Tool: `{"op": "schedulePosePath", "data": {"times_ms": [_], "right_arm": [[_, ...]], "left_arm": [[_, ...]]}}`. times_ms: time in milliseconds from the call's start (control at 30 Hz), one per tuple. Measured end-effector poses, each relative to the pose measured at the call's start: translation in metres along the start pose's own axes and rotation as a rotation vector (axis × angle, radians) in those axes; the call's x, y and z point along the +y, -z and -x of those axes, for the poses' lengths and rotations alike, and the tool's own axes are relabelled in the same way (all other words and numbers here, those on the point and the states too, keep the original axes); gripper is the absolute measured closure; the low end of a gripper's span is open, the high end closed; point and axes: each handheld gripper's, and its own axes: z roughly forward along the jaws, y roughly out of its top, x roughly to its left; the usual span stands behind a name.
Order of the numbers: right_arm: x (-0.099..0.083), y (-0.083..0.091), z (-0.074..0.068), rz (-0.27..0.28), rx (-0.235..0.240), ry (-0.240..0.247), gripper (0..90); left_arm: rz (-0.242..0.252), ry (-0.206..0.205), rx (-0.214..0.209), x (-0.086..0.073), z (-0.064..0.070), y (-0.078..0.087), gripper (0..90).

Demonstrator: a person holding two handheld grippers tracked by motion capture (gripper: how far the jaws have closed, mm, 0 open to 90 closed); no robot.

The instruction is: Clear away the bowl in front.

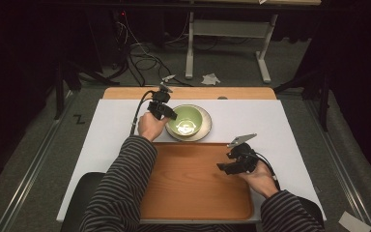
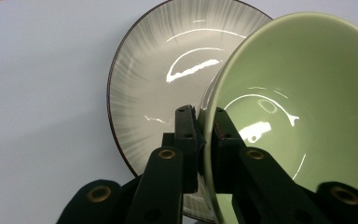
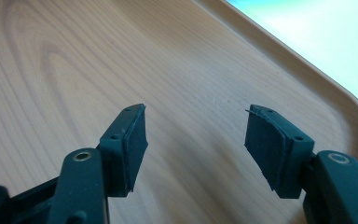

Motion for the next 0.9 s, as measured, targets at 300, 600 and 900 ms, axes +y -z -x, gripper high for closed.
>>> {"op": "schedulePosePath", "data": {"times_ms": [300, 600, 900], "right_arm": [[0.000, 0.000, 0.000, -0.001, 0.000, 0.000, 40.0], [0.000, -0.001, 0.000, 0.003, 0.005, -0.001, 40.0], [0.000, -0.001, 0.000, 0.003, 0.006, -0.002, 40.0]], "left_arm": [[-0.005, -0.011, -0.020, 0.001, 0.003, 0.008, 84.3], [-0.014, -0.026, -0.034, 0.000, 0.006, 0.014, 84.3], [-0.027, -0.028, -0.054, -0.001, 0.010, 0.019, 84.4]]}}
